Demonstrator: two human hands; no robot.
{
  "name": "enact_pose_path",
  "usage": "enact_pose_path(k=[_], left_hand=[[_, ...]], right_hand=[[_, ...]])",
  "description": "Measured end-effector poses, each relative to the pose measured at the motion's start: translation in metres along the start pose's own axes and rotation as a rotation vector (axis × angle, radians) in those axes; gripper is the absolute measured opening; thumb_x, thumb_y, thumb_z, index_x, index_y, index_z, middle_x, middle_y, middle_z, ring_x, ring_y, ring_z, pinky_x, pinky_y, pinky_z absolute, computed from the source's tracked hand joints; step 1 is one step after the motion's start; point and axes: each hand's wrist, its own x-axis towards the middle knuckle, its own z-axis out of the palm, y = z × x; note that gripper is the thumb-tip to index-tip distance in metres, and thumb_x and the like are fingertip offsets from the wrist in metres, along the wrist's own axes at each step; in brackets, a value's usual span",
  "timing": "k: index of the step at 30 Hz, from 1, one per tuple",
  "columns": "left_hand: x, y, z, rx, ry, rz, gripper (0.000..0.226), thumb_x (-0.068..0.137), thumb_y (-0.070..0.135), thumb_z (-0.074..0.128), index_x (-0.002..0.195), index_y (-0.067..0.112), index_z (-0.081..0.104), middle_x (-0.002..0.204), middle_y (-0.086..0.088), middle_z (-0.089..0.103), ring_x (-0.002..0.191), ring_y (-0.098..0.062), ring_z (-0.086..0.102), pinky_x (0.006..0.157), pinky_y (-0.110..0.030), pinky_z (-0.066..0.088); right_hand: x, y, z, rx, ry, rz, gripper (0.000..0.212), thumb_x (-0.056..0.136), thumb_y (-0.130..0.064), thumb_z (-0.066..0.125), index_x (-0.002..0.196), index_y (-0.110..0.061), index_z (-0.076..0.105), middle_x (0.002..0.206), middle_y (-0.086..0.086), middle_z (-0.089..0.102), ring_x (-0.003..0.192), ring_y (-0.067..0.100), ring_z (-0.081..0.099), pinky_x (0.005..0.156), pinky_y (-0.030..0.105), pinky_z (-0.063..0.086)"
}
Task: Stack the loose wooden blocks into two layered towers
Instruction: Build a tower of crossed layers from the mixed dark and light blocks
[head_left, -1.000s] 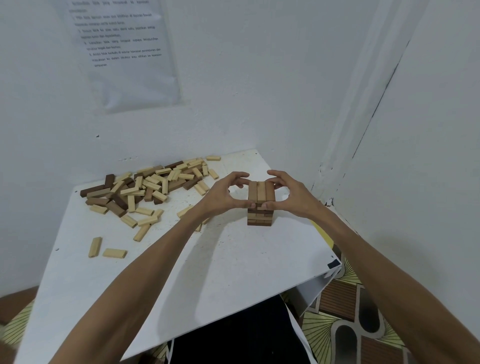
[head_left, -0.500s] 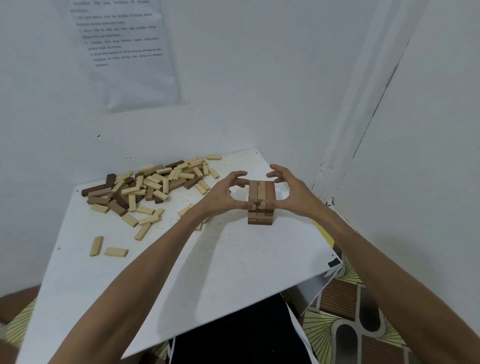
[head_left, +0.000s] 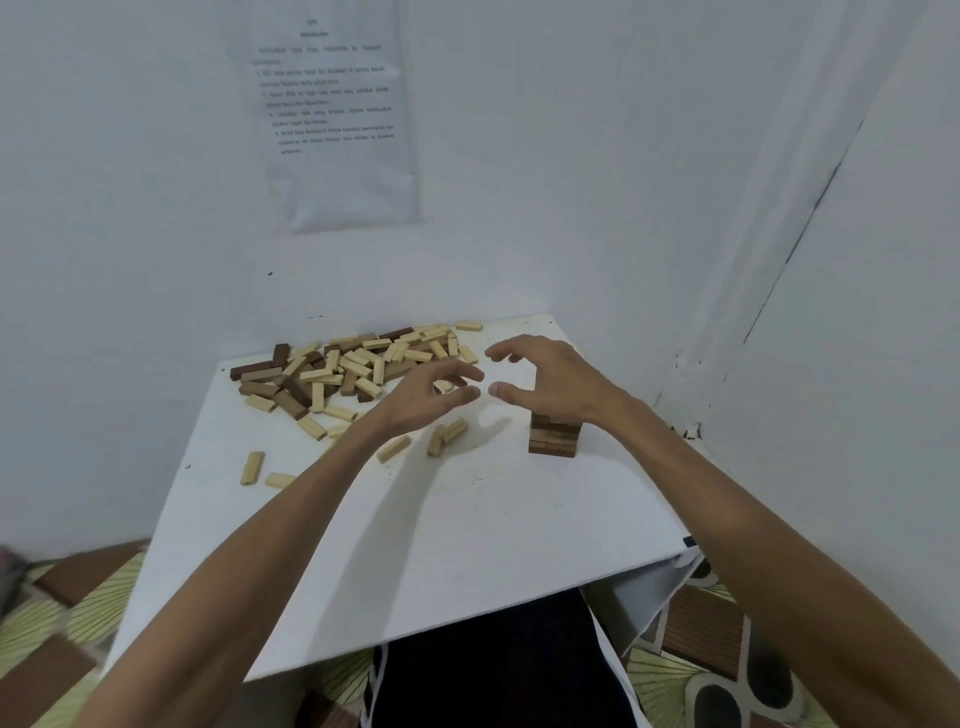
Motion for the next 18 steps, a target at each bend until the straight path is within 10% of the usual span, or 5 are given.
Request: enact_pose_path(k=[18], left_hand=[[-0.132,-0.069,-0.115,0.271,0.302,-0.296,0.01,0.094,0.022,0.069,0.101,0.028,0.073,0.109,0.013,0.071,0.101,-0.006,0.065,0.087,-0.024,0.049]], right_hand=[[0.062,-0.1,0.103,-0.047,-0.24,-0.231,0.033,0.099,-0.032,0.065,0.131,-0.023,0.066,0.135,-0.006,0.061,0.132,0.017,0.045,0.106,0.036,0.038]])
